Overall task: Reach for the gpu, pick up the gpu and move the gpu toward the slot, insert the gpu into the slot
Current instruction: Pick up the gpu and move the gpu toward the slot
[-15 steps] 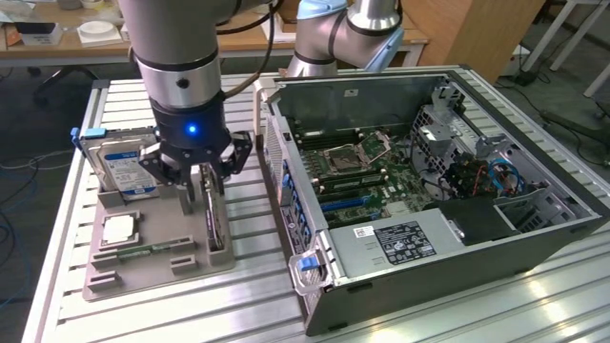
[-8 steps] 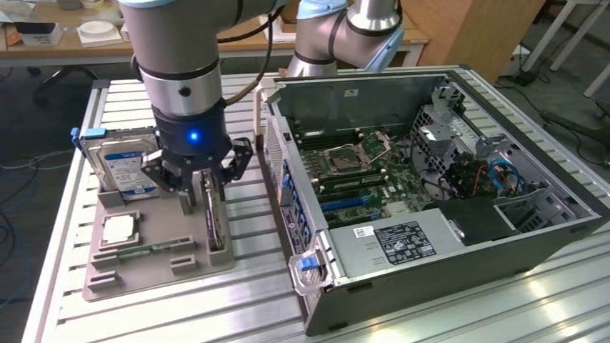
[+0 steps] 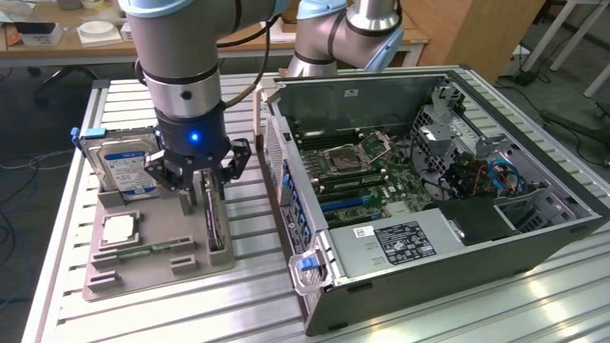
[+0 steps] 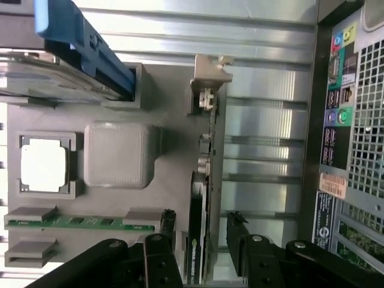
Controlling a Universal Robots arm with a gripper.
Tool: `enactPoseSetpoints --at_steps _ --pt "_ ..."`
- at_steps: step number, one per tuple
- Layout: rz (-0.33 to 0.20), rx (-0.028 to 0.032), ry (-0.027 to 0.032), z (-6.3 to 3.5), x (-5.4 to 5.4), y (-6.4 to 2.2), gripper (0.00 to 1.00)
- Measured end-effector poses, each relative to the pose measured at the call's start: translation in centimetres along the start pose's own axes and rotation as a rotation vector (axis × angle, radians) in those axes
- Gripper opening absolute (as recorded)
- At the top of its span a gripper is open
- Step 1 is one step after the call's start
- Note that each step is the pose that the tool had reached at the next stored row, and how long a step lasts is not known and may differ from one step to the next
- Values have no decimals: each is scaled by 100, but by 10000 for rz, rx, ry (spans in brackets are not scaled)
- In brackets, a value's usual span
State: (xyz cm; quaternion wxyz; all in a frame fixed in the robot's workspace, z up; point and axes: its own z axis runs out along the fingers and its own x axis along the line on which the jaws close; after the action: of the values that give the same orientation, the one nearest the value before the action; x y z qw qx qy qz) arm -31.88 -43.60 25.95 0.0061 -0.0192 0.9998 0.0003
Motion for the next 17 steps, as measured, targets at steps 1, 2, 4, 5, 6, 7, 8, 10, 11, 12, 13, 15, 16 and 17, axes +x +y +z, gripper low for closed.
enactPoseSetpoints --at_steps 1,2,4,5,6,7,8,10,11,12,13,15,16,17 --pt "-1 -1 -1 18 0 1 47" --pt "-3 0 -1 36 2 1 47" --pt "-4 0 0 73 4 -1 47" --pt "-4 1 3 86 5 -10 47" --pt "-3 2 2 99 6 -24 47" --pt "-3 0 -1 119 5 -31 47" --pt "-3 0 0 137 6 -33 47" --pt "-2 1 1 172 7 -33 47" --pt "-3 1 0 190 7 -33 47" --pt "-4 0 -1 209 6 -34 47" --pt "-4 1 0 228 7 -34 47" --pt "-4 1 0 263 8 -34 47" --pt "-4 1 0 281 8 -34 47" --pt "-4 2 1 299 8 -34 47"
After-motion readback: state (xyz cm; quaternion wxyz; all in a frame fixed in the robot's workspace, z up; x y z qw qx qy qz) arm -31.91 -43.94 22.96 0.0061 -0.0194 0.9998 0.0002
